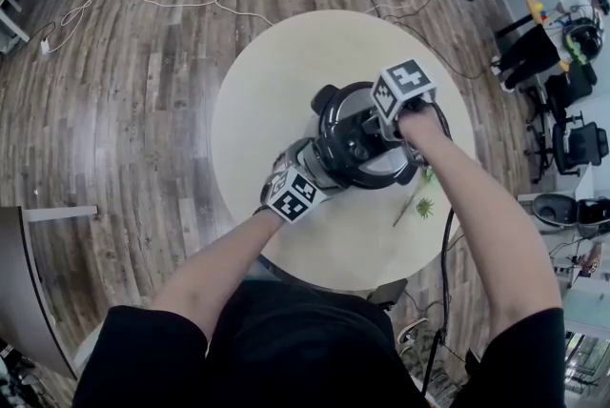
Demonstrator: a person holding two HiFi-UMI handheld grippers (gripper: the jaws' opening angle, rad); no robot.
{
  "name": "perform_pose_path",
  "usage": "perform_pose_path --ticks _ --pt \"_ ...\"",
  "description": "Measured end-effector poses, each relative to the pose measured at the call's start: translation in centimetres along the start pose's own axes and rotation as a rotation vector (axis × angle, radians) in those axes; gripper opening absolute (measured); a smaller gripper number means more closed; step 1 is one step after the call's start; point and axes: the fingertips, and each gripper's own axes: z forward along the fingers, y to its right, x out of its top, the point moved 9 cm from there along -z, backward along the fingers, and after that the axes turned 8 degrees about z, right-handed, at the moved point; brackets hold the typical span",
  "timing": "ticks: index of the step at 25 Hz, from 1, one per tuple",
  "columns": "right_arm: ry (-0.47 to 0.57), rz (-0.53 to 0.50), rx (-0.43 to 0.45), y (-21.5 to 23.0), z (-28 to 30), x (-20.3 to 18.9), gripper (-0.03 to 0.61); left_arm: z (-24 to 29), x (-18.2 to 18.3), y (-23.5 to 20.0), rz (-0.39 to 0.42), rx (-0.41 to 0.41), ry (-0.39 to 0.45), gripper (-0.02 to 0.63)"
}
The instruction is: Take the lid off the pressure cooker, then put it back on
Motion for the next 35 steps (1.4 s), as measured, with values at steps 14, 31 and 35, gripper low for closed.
perform_pose_path --ticks 14,31,35 --pt "0.002 -0.14 -0.003 -0.3 0.1 -0.2 0.291 0.3 -0.2 0.1 0.01 -0.003 -0.01 0.591" --pt "-0.049 -0.764 -0.06 -2.3 0.3 -1.0 0.298 0.6 -0.2 -0.1 0.012 -0.009 -0.02 0.589" --pt "-0.05 -0.767 -0.065 -2.6 0.4 -0.8 0.296 0.5 -0.2 -0.3 0.0 -0.014 -0.021 0.588"
